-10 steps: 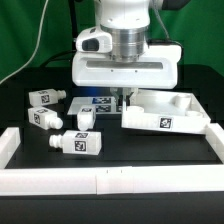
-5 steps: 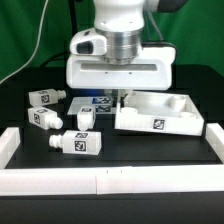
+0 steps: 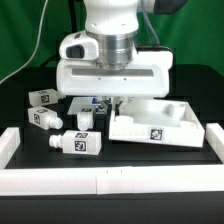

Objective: Assemble one leg

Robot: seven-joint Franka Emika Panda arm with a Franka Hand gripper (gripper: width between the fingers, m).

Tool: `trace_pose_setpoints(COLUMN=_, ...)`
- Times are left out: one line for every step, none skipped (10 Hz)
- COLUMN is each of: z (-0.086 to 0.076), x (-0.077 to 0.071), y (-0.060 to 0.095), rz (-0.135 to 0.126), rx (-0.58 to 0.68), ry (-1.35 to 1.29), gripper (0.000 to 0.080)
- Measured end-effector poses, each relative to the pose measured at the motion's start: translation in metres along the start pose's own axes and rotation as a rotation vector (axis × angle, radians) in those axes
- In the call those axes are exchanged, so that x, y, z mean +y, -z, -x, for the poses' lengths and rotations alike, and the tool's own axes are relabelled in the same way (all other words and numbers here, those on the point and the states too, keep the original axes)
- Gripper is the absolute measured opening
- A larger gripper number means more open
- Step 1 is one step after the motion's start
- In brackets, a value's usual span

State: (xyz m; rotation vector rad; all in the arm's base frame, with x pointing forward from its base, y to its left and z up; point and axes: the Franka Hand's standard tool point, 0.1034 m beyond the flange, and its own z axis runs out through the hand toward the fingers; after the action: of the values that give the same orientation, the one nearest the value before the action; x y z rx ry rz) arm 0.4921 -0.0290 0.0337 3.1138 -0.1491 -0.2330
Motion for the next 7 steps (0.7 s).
trace_pose_setpoints(z=-0.0143, x=-0.0018, y=0.0017, rz=0.005, rx=0.020, ry=0.014, gripper=0.0055)
trace_pose_setpoints(z=-0.0168, x=-0.0056, y=0.0027, rz=0.006, rx=0.041, ry=0.034, gripper=0.0055)
trace_pose_setpoints(z=-0.0159, x=-0.0046, y=0.0014, rz=0.006, rx=0.038, ry=0.033, gripper=0.0055)
trace_pose_setpoints(z=-0.0159, x=-0.0044, y=0.0011, rz=0.006, rx=0.037, ry=0.032, gripper=0.0055)
trace_pose_setpoints(z=-0.0158, x=-0.0045, y=0.0010, rz=0.007, rx=0.037, ry=0.032, gripper=0.0055)
trace_pose_setpoints(z=-0.0157, x=-0.0045, y=0.0008, rz=0.007, rx=0.037, ry=0.032, gripper=0.0055)
trace_pose_setpoints(z=-0.0178, x=-0.0063, y=-0.0006, rz=0.007, rx=0.030, ry=0.024, gripper=0.0055)
